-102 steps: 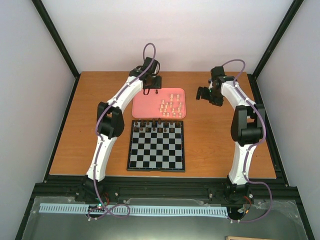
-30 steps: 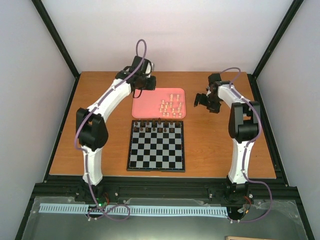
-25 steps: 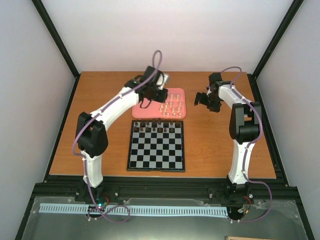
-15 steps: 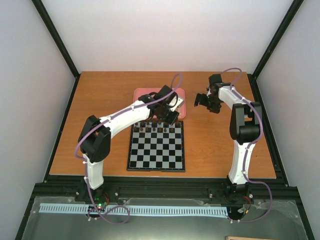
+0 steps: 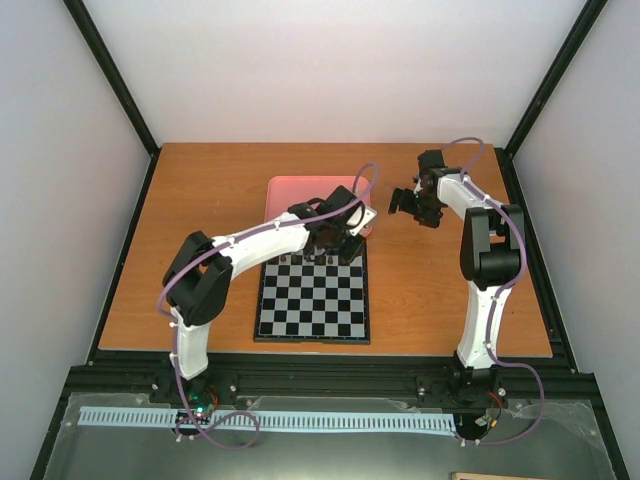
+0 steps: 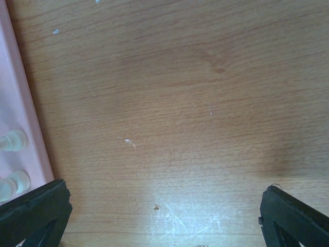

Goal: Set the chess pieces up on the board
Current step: Place the chess piece on the chessboard.

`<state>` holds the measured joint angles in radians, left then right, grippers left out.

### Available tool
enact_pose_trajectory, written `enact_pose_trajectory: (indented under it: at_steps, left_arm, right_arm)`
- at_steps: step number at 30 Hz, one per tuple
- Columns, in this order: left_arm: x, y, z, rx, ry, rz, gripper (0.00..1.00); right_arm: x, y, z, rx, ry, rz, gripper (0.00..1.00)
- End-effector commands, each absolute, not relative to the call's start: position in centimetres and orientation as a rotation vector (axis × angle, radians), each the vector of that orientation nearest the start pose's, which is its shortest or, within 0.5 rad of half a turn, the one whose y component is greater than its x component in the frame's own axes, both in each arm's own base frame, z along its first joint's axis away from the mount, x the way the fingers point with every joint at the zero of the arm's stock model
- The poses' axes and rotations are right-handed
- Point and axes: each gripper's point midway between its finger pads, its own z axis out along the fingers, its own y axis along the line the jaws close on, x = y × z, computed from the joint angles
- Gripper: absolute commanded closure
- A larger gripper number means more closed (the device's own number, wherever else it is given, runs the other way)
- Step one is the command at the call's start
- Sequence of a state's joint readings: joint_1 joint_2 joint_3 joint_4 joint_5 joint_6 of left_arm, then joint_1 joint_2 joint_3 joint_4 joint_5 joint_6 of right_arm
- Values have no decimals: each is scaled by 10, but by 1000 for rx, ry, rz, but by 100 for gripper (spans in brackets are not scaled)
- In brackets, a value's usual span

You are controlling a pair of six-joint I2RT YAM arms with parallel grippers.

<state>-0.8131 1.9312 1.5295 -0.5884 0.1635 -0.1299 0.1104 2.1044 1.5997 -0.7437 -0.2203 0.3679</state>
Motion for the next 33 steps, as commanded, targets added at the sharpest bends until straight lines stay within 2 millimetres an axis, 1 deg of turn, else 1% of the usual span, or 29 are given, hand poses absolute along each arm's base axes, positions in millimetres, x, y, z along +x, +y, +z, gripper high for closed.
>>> enact_pose_trajectory:
  at_steps: [1, 8, 11, 15, 21, 25, 33]
  left_arm:
    - [327, -399, 111, 983, 2405, -555, 99]
    - [322, -403, 91, 1002, 2424, -542, 99]
    - [329, -407, 88, 988, 2403, -534, 99]
    - [334, -410, 77, 983, 2410, -516, 99]
    - [343, -407, 61, 963, 2415, -453, 99]
    - [347, -406, 56, 953, 2416, -427, 99]
    - [342, -405, 52, 965, 2428, -440, 99]
  right_arm:
    - [470, 84, 60, 324, 2789, 414, 0]
    - [468, 84, 58, 323, 2790, 416, 0]
    - [467, 84, 56, 325, 2791, 417, 0]
    - [466, 84, 54, 326, 2797, 416, 0]
    - [466, 84, 51, 325, 2803, 421, 0]
    - [466, 85, 49, 327, 2807, 427, 0]
    - [467, 84, 48, 328, 2809, 424, 0]
